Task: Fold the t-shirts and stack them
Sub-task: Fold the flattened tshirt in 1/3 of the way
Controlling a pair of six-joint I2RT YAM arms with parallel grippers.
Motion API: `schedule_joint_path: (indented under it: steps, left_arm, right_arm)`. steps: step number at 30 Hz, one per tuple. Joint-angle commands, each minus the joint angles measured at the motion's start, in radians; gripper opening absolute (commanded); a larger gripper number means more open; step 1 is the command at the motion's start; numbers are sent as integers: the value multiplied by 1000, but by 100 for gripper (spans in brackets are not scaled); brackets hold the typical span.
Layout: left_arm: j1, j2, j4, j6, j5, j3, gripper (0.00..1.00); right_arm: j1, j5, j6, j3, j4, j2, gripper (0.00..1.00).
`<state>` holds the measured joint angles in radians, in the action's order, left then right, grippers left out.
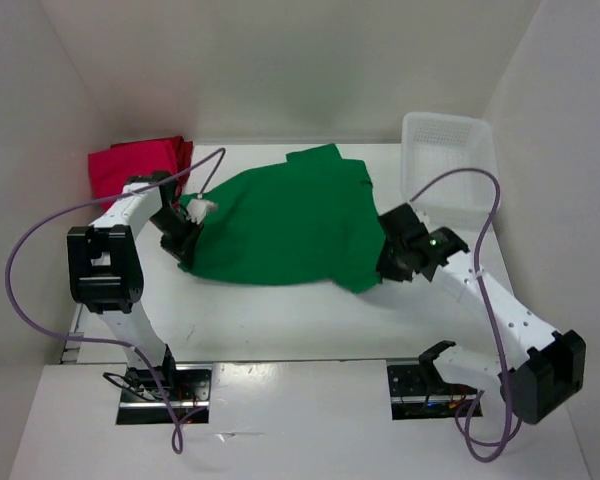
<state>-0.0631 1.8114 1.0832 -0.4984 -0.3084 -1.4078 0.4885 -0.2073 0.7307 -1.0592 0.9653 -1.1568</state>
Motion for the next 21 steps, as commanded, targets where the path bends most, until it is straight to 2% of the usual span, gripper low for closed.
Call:
schedule_joint_path:
  steps: [1, 5, 9, 10, 11, 16, 18, 21]
  left_arm:
    - [-6, 3, -41, -48, 98, 149, 8]
    - [-6, 57, -118, -48, 193, 248, 15]
    - [-6, 69, -118, -48, 203, 271, 27]
    - [-6, 46, -118, -48, 212, 285, 34]
    - [-6, 34, -127, -48, 212, 299, 37]
    - [-18, -67, -154, -48, 192, 299, 37]
    - [-18, -52, -154, -48, 160, 239, 29]
    - [-18, 81, -117, -29, 59, 143, 16]
  right_arm:
    - [28, 111, 185, 170, -77, 200, 0]
    - [39, 111, 197, 219, -57, 241, 0]
    - [54, 132, 173, 209, -66, 145, 0]
    - [55, 132, 173, 209, -66, 144, 0]
    - [55, 120, 173, 209, -66, 144, 0]
    - [55, 111, 182, 209, -66, 183, 0]
    - [55, 111, 182, 209, -66, 172, 0]
    - [55, 111, 173, 209, -66, 172, 0]
